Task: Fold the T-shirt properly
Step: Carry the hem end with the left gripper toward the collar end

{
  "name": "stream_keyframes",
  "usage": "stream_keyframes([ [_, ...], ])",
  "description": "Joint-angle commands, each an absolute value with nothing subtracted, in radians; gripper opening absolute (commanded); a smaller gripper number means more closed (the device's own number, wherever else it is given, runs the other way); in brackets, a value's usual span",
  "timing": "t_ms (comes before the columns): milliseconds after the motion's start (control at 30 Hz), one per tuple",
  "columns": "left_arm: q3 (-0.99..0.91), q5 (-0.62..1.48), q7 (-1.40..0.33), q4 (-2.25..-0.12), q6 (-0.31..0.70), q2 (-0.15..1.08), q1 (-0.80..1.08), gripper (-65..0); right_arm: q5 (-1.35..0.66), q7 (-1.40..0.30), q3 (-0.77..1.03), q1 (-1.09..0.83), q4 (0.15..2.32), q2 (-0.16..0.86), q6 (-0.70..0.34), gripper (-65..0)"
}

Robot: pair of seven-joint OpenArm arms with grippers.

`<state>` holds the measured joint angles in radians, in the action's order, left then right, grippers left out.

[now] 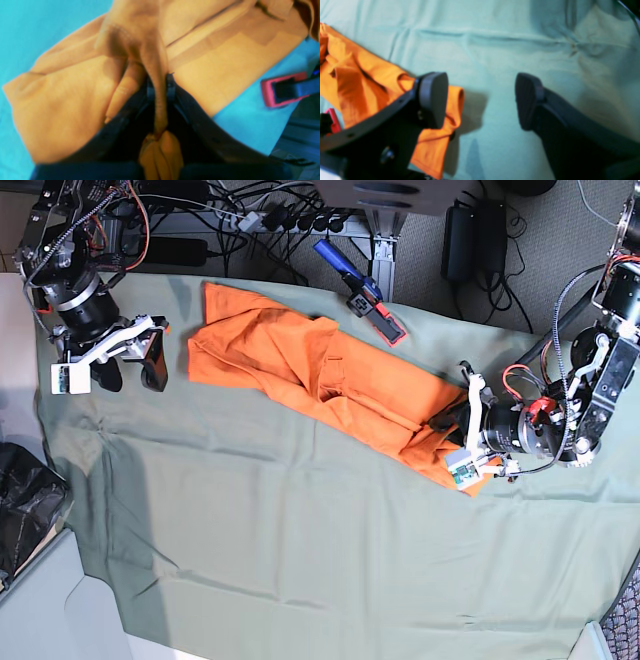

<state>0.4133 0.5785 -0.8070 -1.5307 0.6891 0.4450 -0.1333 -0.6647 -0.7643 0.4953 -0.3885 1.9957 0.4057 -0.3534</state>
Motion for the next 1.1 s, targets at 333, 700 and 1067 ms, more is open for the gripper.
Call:
stream_keyframes([
  [333,0.411,0.603,-0.767,-1.544,0.698,0.427,-0.163,-35.5,-0.700,-0.698,0.505,-0.495,2.004,0.363,-0.449,-23.2],
  [700,0.411,0.856,-0.768,-1.546,0.698,0.413,-0.163,-27.2,-0.661,-0.697,0.505,-0.510,2.000,0.363,-0.449,-23.2],
  [1067,0.400,0.915,-0.793,-1.548,0.698,0.332,-0.163,-27.4,-0.660,-0.704,0.505,-0.509,1.926,0.363,-0.449,-23.2],
])
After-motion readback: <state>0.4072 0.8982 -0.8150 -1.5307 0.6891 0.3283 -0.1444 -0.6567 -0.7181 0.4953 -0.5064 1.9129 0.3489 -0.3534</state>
